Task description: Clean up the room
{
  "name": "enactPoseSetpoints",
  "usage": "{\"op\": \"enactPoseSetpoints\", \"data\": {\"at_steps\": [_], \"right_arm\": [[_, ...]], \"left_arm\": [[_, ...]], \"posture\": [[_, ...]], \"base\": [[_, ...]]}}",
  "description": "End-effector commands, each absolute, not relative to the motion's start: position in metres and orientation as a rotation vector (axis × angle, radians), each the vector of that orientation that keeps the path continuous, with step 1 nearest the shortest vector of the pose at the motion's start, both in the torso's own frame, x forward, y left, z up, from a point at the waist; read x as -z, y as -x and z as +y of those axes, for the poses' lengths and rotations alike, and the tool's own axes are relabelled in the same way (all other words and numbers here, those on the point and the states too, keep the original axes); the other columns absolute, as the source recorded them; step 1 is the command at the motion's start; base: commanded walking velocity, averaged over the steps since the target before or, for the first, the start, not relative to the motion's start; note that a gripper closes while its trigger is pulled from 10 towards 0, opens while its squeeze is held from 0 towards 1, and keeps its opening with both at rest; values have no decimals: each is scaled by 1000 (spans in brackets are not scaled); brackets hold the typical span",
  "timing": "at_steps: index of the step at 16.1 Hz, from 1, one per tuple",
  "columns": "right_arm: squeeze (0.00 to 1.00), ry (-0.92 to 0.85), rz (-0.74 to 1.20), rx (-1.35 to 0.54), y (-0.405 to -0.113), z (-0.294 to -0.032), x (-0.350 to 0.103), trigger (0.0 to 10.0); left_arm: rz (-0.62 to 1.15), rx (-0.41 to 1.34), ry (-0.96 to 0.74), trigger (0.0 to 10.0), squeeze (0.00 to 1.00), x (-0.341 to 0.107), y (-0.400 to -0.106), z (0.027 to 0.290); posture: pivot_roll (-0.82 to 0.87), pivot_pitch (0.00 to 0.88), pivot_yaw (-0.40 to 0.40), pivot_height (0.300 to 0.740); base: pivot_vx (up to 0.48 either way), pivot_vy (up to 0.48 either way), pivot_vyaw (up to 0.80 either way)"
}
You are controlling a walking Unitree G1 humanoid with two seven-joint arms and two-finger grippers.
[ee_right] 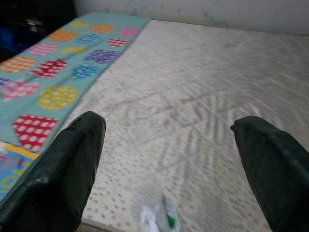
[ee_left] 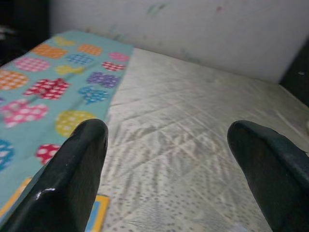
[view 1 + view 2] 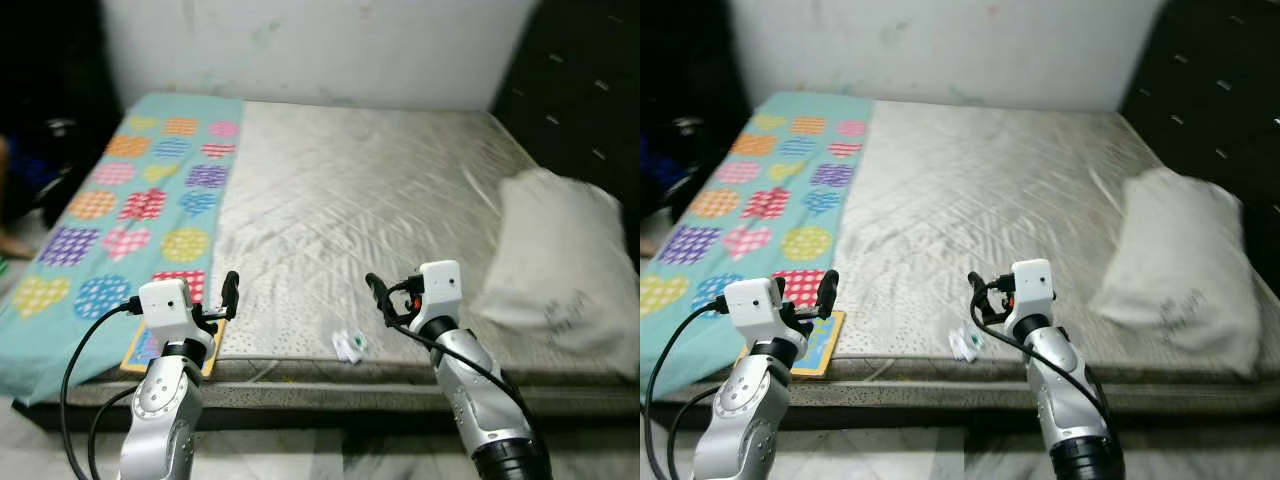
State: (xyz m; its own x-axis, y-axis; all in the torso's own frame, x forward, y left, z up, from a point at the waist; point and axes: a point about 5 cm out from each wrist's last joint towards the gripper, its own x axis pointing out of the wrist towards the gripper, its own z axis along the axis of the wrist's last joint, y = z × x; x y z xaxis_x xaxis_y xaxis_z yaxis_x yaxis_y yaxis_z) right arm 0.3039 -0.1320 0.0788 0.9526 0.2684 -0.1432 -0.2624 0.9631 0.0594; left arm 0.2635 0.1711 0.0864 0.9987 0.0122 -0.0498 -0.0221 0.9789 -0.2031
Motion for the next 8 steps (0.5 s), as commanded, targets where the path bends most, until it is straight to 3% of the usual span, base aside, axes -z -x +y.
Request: {"op": "enactPoseSetpoints", "data": {"at_steps": [1, 8], "right_arm": [[0, -32, 145, -266, -305, -133, -81, 10000], [0, -39, 144, -266, -306, -133, -81, 10000]], "left_arm": [[28, -6, 200, 10000, 0, -90, -264, 171], [34, -5, 195, 10000, 0, -90, -265, 170]], "posture": [[-55, 0, -53, 740], [-56, 0, -54, 740]], "base": [[289, 0, 0], [303, 0, 0]]}}
